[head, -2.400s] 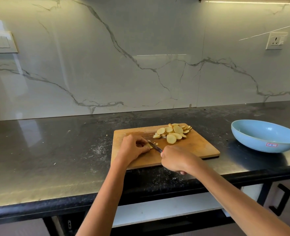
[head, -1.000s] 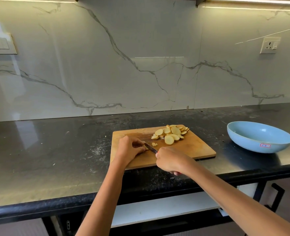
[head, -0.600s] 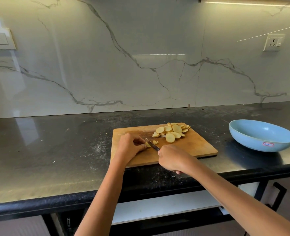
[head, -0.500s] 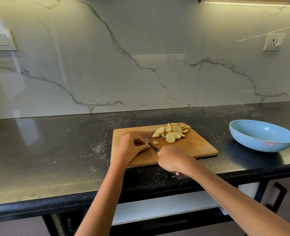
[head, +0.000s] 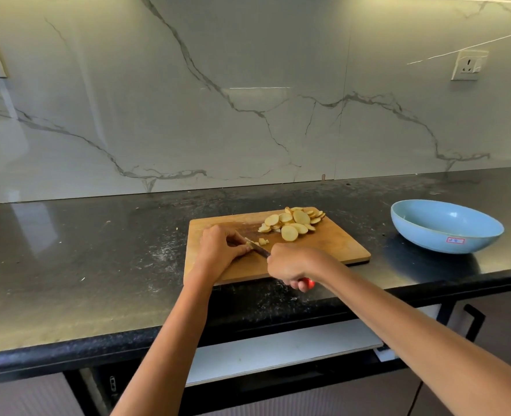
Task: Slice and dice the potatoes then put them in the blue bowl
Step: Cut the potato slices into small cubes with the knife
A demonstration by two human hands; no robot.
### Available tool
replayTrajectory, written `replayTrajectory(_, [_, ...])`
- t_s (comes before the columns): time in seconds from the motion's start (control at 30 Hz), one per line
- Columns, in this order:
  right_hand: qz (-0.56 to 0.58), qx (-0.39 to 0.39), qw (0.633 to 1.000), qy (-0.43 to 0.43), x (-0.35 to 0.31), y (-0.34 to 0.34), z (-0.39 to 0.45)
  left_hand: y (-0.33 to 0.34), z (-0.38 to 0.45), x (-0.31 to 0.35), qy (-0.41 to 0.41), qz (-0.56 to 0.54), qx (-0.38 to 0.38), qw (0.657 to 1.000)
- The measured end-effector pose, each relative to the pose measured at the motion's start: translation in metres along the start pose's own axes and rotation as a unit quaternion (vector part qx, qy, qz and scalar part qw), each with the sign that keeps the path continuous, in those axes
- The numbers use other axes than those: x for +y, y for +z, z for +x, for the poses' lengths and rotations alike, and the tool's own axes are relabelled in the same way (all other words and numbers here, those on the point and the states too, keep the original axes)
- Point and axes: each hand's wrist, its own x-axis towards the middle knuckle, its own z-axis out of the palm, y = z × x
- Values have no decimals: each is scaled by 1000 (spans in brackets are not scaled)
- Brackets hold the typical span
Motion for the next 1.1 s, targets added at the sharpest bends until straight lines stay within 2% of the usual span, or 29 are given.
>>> replayTrajectory(0.2, [-89, 75, 993, -20, 14, 14, -11, -2, -1, 2, -6, 1, -7, 1000])
replayTrajectory(0.37, [-57, 111, 992, -15, 15, 10, -6, -5, -1, -3, -15, -19, -2, 1000])
replayTrajectory(0.6, [-50, 104, 992, -48, 3, 10, -5, -6, -1, -3, -21, -9, -1, 1000])
replayTrajectory(1.1, [-111, 60, 992, -33, -15, 13, 0, -4, -3, 1, 0, 13, 9, 1000])
